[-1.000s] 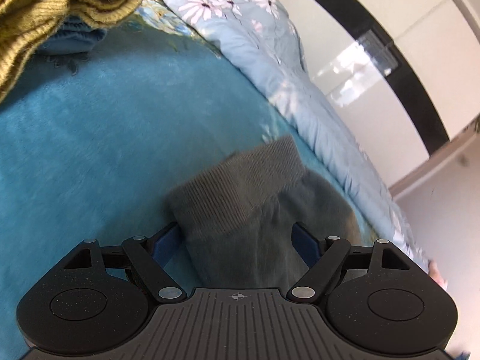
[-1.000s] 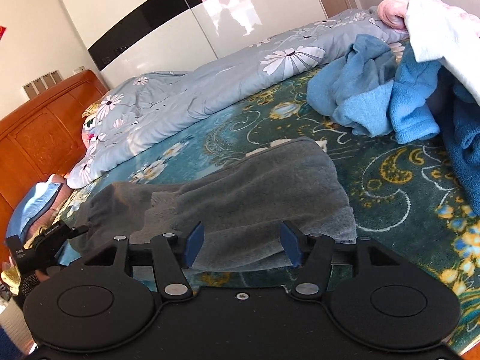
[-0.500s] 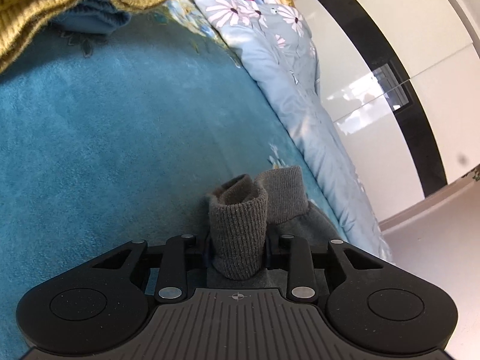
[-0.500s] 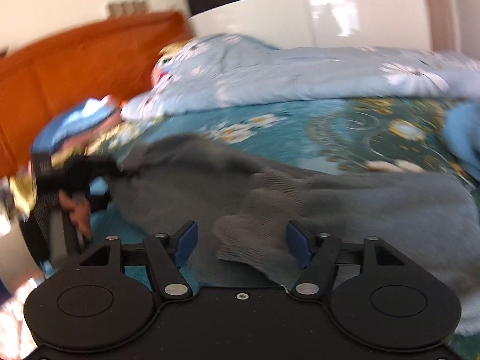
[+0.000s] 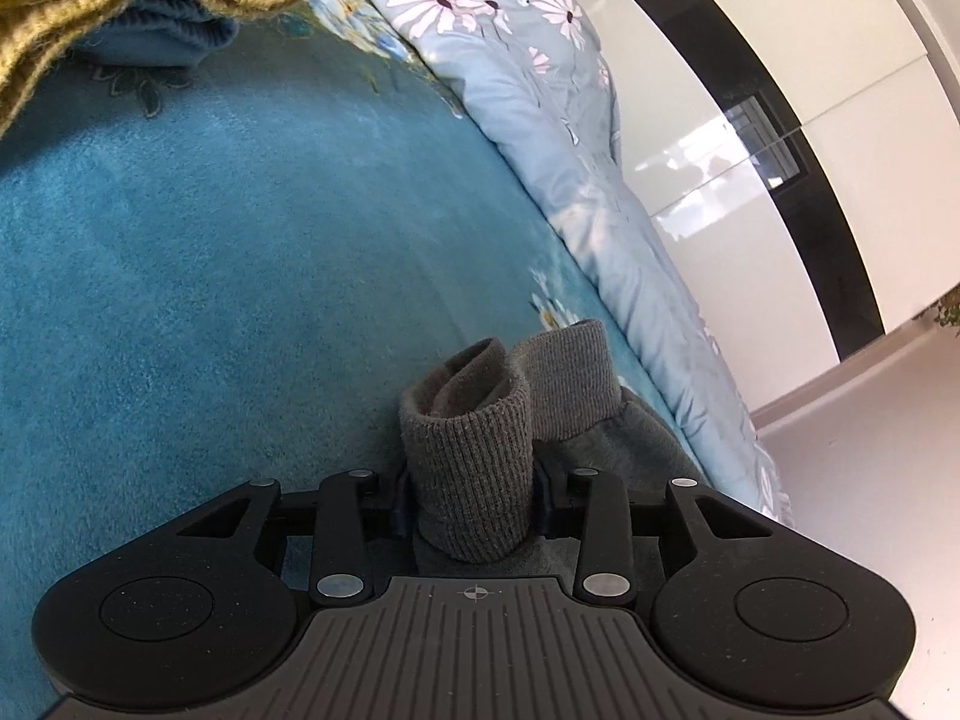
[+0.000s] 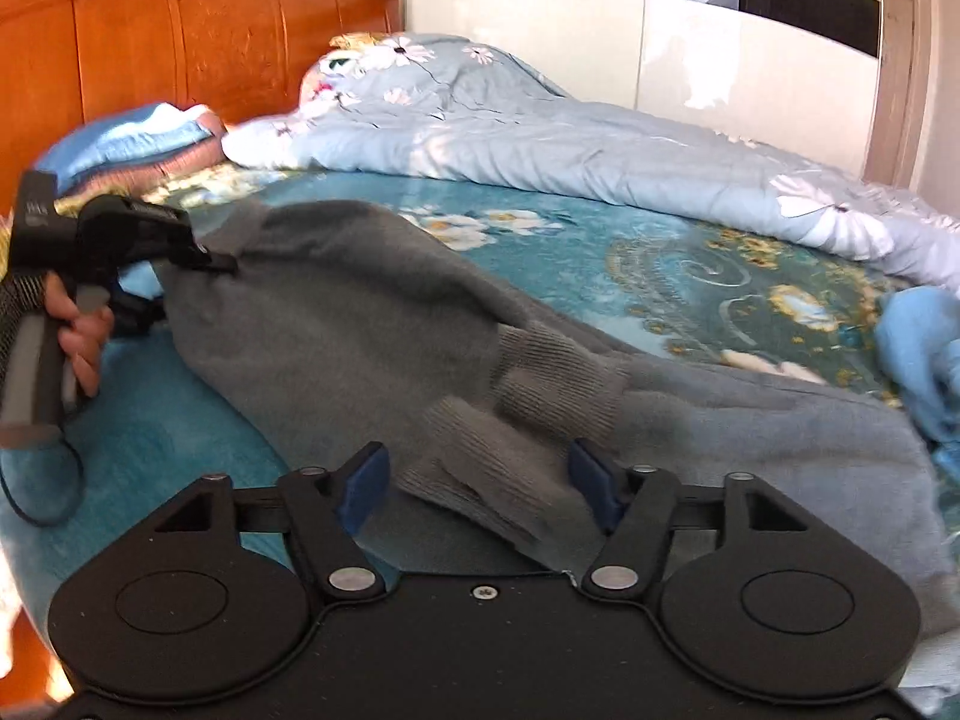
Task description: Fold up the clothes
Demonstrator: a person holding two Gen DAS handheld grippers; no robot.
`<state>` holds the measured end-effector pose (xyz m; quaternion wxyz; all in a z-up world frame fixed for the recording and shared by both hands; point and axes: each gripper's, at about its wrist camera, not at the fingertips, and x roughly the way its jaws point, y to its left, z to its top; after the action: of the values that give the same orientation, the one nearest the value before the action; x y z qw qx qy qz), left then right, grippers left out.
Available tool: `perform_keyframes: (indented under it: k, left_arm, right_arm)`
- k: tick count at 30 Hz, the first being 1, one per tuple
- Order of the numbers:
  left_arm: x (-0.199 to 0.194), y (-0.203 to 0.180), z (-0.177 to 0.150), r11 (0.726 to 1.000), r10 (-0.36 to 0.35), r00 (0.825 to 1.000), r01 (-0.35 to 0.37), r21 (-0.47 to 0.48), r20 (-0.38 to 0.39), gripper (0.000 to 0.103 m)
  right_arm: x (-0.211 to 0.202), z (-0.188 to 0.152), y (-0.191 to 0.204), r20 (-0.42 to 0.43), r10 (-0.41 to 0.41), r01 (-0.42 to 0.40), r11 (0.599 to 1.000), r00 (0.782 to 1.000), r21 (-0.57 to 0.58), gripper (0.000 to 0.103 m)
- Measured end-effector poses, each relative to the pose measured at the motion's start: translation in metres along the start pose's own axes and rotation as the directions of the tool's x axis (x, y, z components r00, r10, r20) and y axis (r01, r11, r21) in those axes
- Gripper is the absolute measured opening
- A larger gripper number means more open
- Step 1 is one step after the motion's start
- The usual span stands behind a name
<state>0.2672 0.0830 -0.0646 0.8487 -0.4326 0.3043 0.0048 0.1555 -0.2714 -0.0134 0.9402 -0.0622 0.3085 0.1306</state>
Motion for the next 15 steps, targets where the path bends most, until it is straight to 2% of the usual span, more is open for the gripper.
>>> perform_keyframes:
  k: [3, 5, 8, 9, 10, 12, 15]
  left_arm:
    - [0.003, 0.0, 0.001, 1.0, -0.002, 1.0, 0.002, 0.001, -0.004, 0.035]
    - [0.004, -0.002, 0.001, 1.0, -0.001, 1.0, 0.001, 0.005, -0.009, 0.037]
    - [0.007, -0.005, 0.002, 1.0, -0.004, 1.0, 0.004, 0.006, -0.014, 0.04]
    - [0.008, -0.005, 0.003, 1.0, -0.004, 1.0, 0.005, 0.007, -0.016, 0.041]
    - [0.009, -0.006, 0.003, 1.0, -0.005, 1.0, 0.005, 0.009, -0.018, 0.043]
    - [0.01, -0.007, 0.003, 1.0, -0.007, 1.0, 0.007, 0.011, -0.022, 0.046]
    - [0.012, -0.009, 0.004, 1.0, -0.014, 1.0, 0.015, 0.017, -0.024, 0.05]
  right_arm:
    - [0.0, -0.007, -0.006, -0.042, -0.014, 0.015, 1.0, 0.999, 0.006, 0.062]
    - [0.0, -0.009, -0.009, -0.037, -0.02, 0.021, 0.999, 0.999, 0.027, 0.06]
    - [-0.003, -0.008, -0.016, -0.007, -0.028, 0.028, 0.995, 1.0, 0.093, 0.04]
    - [-0.003, -0.006, -0.02, -0.003, -0.029, 0.029, 0.992, 1.0, 0.123, 0.028]
    - [-0.002, -0.003, -0.025, -0.003, -0.025, 0.025, 0.988, 1.0, 0.152, 0.024]
    - [-0.006, 0.003, -0.038, 0.022, 0.003, -0.008, 0.973, 1.0, 0.232, 0.022]
    - [-0.024, 0.014, -0.056, 0.13, 0.019, -0.066, 0.927, 0.991, 0.369, 0.022]
